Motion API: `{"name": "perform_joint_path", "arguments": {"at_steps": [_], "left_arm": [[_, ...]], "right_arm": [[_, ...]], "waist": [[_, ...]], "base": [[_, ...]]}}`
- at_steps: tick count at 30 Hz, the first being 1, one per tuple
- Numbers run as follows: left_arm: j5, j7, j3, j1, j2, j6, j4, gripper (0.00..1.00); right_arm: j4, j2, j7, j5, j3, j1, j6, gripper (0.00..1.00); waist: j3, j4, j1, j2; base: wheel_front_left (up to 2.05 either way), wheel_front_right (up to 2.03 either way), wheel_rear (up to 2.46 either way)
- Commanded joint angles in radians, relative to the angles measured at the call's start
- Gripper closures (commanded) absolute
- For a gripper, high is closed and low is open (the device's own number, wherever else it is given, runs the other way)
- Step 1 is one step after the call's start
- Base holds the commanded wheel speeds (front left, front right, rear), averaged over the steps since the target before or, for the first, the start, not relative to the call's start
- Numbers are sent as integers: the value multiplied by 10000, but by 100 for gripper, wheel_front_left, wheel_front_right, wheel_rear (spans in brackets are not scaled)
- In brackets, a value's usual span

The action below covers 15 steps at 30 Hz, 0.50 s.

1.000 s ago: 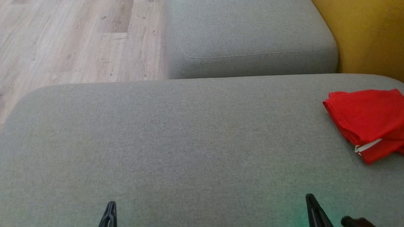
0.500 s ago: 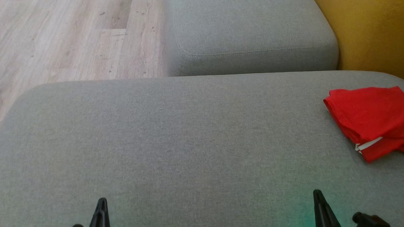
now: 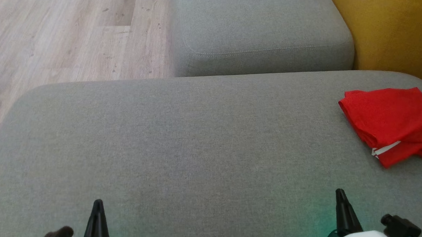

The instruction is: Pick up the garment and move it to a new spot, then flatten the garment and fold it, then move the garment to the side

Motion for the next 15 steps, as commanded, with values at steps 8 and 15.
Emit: {"name": "perform_joint_path", "arguments": {"at_steps": [8, 15], "left_arm": [[-1104, 246, 354, -671, -4, -190, -365, 100], [-1941, 453, 506, -825, -4, -298, -384, 100]], "right_arm": [[-407, -170, 267, 1111, -132, -682, -2, 100], [-452, -186, 454, 1924, -238, -823, -3, 100]], "waist": [[75, -10, 0, 0], [140, -19, 0, 0]], "base": [[0, 0, 0], [0, 0, 0]]}}
